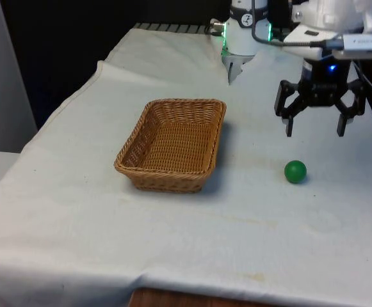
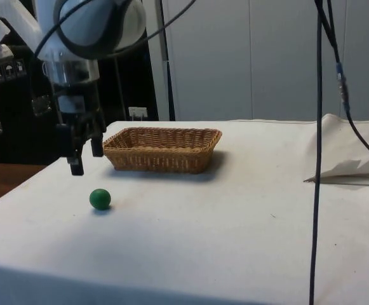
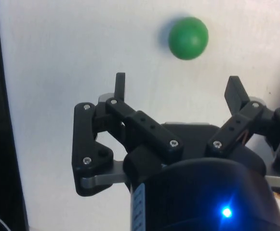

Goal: Pick up the ball and place it into the basket.

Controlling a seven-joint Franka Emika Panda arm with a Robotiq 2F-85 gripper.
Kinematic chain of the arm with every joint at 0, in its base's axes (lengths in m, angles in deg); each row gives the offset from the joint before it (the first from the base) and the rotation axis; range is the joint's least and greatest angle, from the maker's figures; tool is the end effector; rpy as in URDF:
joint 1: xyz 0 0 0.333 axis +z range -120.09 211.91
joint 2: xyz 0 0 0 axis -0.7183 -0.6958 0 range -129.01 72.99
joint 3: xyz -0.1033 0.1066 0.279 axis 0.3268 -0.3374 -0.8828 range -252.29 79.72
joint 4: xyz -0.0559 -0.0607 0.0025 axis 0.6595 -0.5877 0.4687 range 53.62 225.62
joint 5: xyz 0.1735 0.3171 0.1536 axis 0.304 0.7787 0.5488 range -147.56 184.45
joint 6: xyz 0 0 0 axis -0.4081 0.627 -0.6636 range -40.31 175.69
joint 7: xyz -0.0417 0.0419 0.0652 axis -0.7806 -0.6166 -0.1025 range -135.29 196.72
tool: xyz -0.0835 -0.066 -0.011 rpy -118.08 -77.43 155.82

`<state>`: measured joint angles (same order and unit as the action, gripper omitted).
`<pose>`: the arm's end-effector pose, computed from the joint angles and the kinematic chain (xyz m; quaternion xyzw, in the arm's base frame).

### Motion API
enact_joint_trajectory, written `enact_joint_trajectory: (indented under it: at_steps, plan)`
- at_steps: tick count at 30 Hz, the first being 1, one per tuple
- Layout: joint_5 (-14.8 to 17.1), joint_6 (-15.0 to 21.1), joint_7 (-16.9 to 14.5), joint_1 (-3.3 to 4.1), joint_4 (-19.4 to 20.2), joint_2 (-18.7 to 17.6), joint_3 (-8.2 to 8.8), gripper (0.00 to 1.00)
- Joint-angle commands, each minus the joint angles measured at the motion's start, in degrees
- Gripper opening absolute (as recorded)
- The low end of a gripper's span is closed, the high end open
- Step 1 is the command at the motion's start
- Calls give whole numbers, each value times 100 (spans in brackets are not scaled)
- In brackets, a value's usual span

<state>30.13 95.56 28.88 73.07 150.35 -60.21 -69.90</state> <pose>0.6529 0.1452 0.2644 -0.9975 -0.0632 -0.0313 0.0020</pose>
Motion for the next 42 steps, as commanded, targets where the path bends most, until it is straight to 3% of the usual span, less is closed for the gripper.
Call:
enact_joint_trajectory:
  at_steps: [1, 2, 7, 8, 9, 10, 13, 14, 16, 17, 18, 20, 25, 26, 27, 34, 35, 36, 42]
  plan:
    - [23, 29, 0, 0, 0, -40, -6, 100]
    - [120, 120, -57, -40, 0, -103, -69, 100]
    - [206, 315, -74, -52, -6, -338, -109, 100]
    - [223, 338, -80, -52, -6, -367, -115, 100]
    - [143, 275, -11, 0, 0, -344, -52, 100]
    - [241, 372, -103, -69, 0, -407, -115, 100]
    - [286, 453, -166, -97, 11, -498, -115, 100]
    - [361, 504, -281, -149, 23, -561, -103, 100]
    - [458, 550, -407, -172, 34, -625, -80, 100]
    - [407, 476, -338, -92, 17, -630, 6, 100]
    - [516, 567, -476, -183, 29, -670, -63, 100]
    - [630, 596, -602, -201, 11, -751, -46, 100]
    - [773, 716, -716, -195, -52, -940, -52, 100]
    - [716, 699, -676, -160, -34, -940, -11, 100]
    - [779, 739, -722, -206, -57, -957, -57, 100]
    - [756, 819, -722, -206, -97, -1026, -29, 100]
    - [722, 791, -676, -166, -69, -1003, 0, 100]
    - [756, 819, -722, -206, -97, -1026, -23, 100]
    - [739, 796, -699, -183, -103, -1026, 0, 100]
